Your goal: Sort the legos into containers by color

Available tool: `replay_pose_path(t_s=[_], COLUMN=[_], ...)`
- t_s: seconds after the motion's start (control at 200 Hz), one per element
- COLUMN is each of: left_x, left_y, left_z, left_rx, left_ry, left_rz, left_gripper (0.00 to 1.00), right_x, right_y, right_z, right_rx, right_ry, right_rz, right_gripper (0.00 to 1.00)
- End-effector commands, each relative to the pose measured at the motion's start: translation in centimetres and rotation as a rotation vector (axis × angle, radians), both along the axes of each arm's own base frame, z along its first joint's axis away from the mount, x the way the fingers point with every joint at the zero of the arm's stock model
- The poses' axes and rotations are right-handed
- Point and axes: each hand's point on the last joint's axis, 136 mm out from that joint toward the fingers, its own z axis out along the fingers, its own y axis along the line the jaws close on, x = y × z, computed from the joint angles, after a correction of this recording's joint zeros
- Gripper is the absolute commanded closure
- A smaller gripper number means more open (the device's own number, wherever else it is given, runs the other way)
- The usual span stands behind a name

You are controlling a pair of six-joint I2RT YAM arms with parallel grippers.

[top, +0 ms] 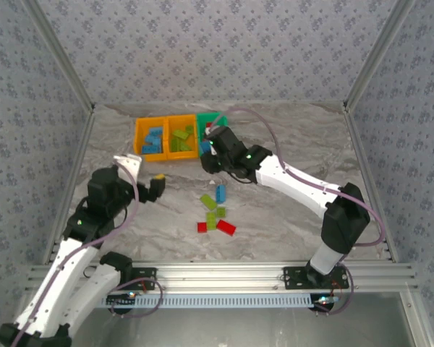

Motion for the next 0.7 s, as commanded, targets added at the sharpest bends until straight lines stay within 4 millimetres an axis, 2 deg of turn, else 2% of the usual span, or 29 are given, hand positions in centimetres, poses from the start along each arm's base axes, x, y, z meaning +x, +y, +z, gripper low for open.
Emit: replay_pose_path(t_s=[0.0, 0.06, 0.1, 0.205, 0.23, 0.26, 0.28, 0.34, 0.355, 0.56, 0.695], left_x=[1.2, 1.3, 1.3, 1.4, 1.4, 1.4, 1.4, 1.3, 1.3, 0.9, 1.0], left_y=[2.9, 4.7, 5.4, 5.5, 5.5, 5.5, 5.6, 5.7, 5.7, 6.3, 6.0], left_z=[2.1, 1.7, 1.5, 1.3, 1.2, 1.2, 1.1, 1.1, 1.0, -0.1, 0.0], left_rx=[-0.204, -0.247, -0.259, -0.267, -0.267, -0.263, -0.261, -0.247, -0.240, -0.138, -0.147], left_ry=[-0.007, -0.001, -0.002, -0.004, -0.002, 0.000, 0.000, -0.003, -0.003, -0.005, -0.010], left_rz=[0.167, 0.258, 0.291, 0.302, 0.302, 0.303, 0.304, 0.305, 0.305, 0.320, 0.308], left_gripper=[0.01, 0.01, 0.01, 0.01, 0.01, 0.01, 0.01, 0.01, 0.01, 0.01, 0.01], right_x=[1.3, 2.5, 3.4, 6.3, 7.0, 7.6, 8.0, 9.0, 9.3, 12.8, 14.9], right_y=[3.3, 5.6, 7.1, 9.8, 10.5, 11.3, 12.0, 13.6, 13.9, 17.4, 18.4], right_z=[-0.7, -0.3, -1.0, -2.8, -2.7, -3.6, -3.2, -4.0, -4.5, -4.4, -4.6], right_rx=[-0.007, 0.016, 0.021, 0.023, 0.036, 0.033, 0.043, 0.036, 0.030, 0.082, 0.138], right_ry=[-0.009, -0.040, -0.039, -0.045, -0.052, -0.049, -0.063, -0.088, -0.091, -0.175, -0.222], right_rz=[0.078, 0.104, 0.123, 0.131, 0.138, 0.154, 0.168, 0.198, 0.202, 0.208, 0.178], right_gripper=[0.71, 0.71, 0.71, 0.71, 0.71, 0.71, 0.71, 0.71, 0.71, 0.70, 0.64])
